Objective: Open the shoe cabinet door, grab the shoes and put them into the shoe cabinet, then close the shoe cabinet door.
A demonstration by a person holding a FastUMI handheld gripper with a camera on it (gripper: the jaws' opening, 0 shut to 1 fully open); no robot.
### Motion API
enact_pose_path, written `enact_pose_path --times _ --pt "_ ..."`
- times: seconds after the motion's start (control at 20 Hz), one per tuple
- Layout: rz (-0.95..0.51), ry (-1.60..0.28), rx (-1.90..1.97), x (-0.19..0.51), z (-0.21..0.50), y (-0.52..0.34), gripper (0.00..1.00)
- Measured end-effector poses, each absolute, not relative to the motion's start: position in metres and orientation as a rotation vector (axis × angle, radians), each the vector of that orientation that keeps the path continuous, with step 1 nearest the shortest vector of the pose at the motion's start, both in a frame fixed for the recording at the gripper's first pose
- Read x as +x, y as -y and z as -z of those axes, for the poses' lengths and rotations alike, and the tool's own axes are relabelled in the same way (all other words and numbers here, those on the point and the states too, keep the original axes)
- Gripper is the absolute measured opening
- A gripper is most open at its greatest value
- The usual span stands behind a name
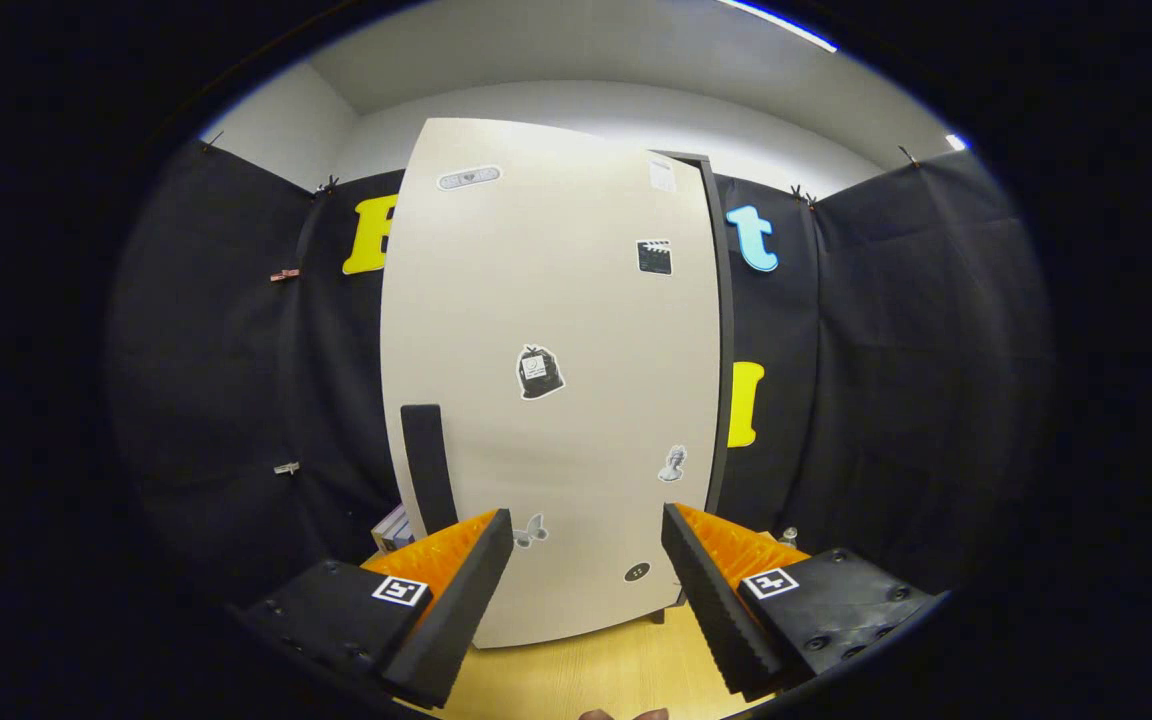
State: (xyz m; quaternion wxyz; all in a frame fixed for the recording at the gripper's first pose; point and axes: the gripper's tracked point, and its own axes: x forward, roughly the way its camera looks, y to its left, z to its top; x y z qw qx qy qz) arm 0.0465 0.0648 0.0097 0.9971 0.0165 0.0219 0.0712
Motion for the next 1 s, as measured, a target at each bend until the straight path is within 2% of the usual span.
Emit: enact_pose_path --times 1.0 --pt "-0.15 -0.067 0.049 0.0554 -0.0008 -0.0657 0.98"
